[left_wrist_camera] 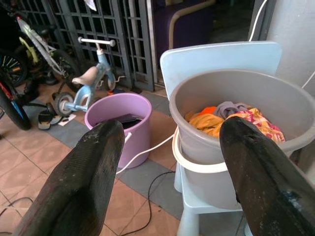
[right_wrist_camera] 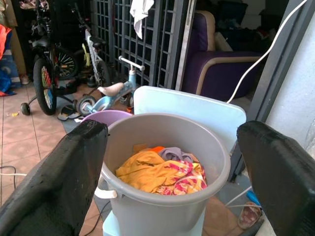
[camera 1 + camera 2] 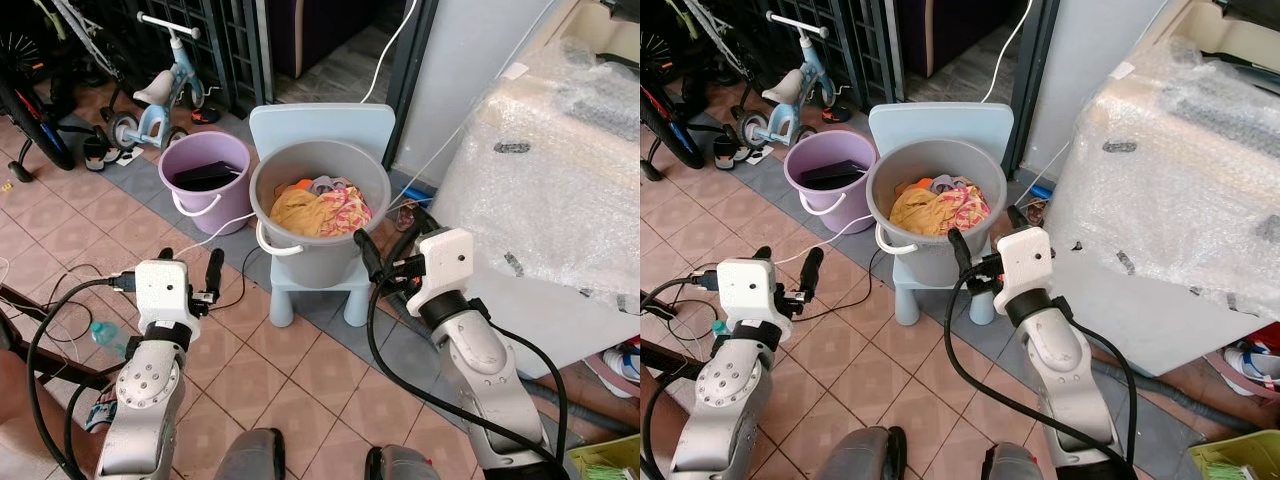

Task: Clothes washing

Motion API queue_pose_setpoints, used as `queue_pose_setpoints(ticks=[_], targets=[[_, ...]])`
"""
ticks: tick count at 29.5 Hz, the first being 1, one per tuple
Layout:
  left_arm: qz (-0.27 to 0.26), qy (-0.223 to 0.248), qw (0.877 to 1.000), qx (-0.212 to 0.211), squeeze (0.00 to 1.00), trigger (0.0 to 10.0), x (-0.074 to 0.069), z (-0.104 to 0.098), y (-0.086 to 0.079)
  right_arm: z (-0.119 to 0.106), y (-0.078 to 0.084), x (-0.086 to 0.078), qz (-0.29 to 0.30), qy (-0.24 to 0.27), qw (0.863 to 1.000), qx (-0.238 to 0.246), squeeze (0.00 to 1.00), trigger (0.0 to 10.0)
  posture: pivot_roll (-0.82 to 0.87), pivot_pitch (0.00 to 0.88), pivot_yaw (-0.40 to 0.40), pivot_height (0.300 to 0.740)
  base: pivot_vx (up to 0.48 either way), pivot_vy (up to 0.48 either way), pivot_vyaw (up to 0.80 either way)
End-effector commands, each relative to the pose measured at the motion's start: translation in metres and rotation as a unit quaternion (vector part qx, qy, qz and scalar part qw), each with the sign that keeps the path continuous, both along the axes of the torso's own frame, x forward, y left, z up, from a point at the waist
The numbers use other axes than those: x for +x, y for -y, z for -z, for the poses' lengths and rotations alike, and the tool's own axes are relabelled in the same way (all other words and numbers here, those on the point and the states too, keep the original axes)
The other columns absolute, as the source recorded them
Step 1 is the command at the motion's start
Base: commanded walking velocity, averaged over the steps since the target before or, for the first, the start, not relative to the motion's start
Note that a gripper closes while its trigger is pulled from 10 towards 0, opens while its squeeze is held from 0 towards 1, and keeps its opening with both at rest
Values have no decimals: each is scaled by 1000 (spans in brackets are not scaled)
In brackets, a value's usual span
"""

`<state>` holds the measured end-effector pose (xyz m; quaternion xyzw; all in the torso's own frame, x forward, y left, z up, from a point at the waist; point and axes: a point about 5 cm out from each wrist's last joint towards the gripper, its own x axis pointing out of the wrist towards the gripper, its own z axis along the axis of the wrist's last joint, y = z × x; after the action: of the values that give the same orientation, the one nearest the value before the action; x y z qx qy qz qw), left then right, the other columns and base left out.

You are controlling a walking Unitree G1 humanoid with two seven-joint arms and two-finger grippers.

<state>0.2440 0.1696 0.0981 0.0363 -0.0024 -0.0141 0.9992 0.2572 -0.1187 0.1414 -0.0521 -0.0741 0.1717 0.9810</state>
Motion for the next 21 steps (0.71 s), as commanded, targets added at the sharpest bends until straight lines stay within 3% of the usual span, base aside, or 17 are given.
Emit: queue_pose_setpoints(ticks=[1, 18, 21], targets=[[-1, 9, 1000, 4, 0, 10000, -1, -6, 0, 2, 2, -2, -3, -4, 1000, -3, 0, 10000, 2, 147, 16, 740, 341, 0, 0], [3, 0, 1000, -19, 0, 10000, 0, -6, 8, 0, -6, 7, -48, -3, 999, -14, 0, 10000, -7, 171, -1, 740, 399, 0, 0], [2, -3, 1000, -20, 0, 10000, 1, -5, 9, -2, -7, 10, -51, 4, 998, -26, 0, 10000, -7, 170, -4, 740, 399, 266, 0]])
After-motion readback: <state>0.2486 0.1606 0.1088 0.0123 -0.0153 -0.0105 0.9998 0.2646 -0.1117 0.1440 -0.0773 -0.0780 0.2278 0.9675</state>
